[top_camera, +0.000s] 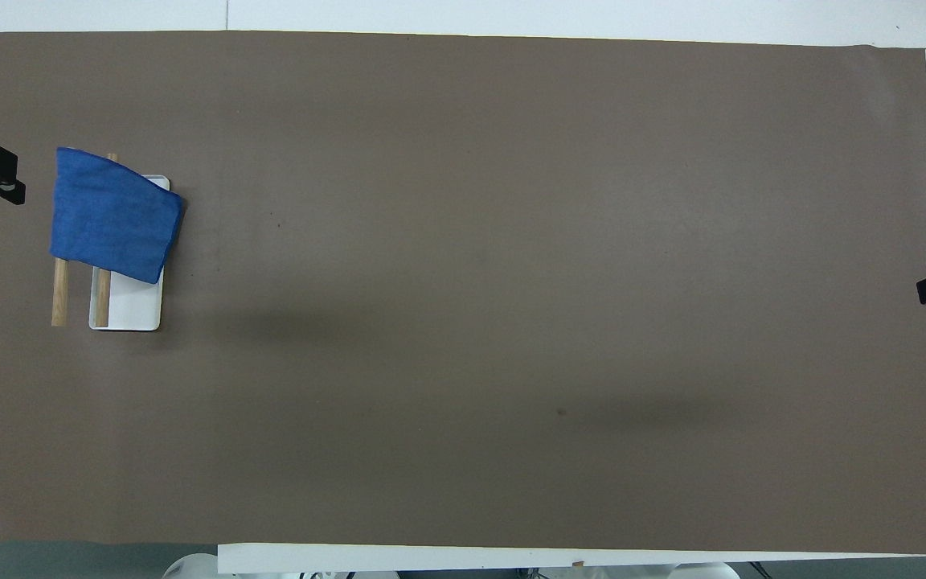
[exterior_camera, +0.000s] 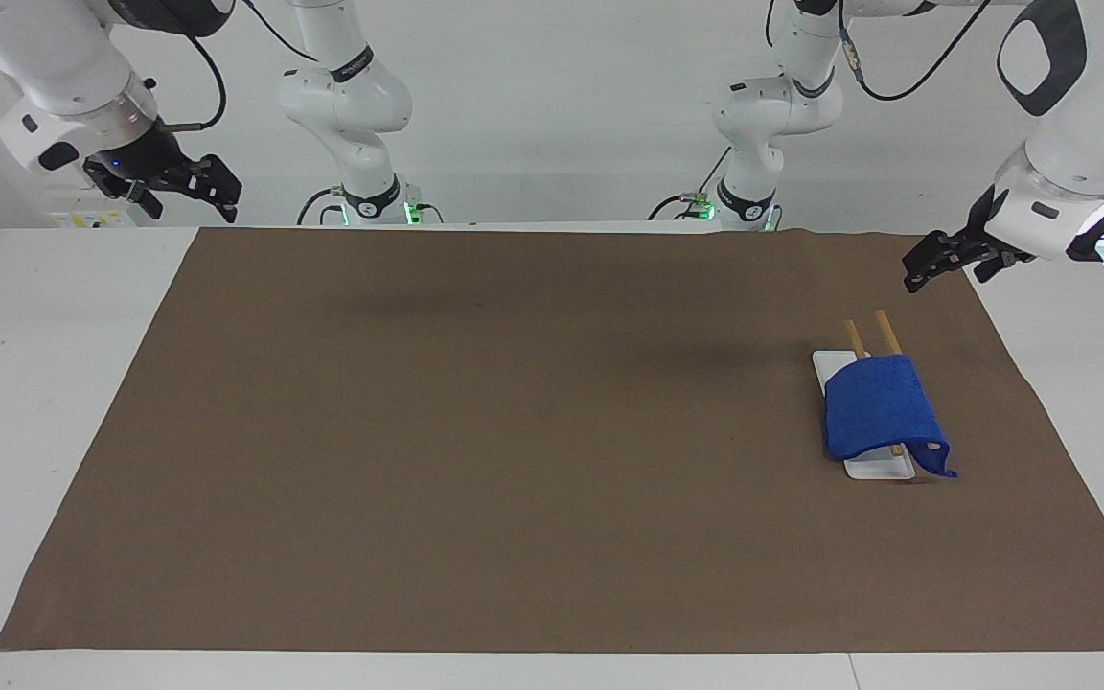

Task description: Right arm passes towel to left arm to hang

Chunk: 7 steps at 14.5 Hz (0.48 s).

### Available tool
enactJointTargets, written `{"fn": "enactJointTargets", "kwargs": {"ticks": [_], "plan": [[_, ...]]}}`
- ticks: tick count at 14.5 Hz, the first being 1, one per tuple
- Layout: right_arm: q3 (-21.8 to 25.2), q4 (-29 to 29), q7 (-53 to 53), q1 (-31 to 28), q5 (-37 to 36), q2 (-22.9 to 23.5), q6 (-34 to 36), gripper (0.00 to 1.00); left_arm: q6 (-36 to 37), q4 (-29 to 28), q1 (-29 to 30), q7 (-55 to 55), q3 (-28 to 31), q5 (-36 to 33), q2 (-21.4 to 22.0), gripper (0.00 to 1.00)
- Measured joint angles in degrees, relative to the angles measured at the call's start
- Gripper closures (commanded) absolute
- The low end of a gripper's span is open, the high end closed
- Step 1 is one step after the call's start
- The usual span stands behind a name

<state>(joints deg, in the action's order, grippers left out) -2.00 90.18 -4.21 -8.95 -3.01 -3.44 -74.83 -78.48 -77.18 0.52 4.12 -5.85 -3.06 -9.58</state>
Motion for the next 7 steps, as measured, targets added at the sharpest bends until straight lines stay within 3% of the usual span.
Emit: {"fn": "enactJointTargets", "kwargs": {"ticks": [4,7], "plan": [[-0.08,0.01,-0.01,0.26,0.04,-0.07,-0.01,0.0,0.36,-0.1,-0.02,-0.75,0.1,0.55,-0.07,0.0],[-0.14,0.03,-0.01,0.28,0.04,-0.07,-0.01,0.0,-1.72,-4.15,-0.02,-0.76,0.14,0.59,1.84,0.0]]}}
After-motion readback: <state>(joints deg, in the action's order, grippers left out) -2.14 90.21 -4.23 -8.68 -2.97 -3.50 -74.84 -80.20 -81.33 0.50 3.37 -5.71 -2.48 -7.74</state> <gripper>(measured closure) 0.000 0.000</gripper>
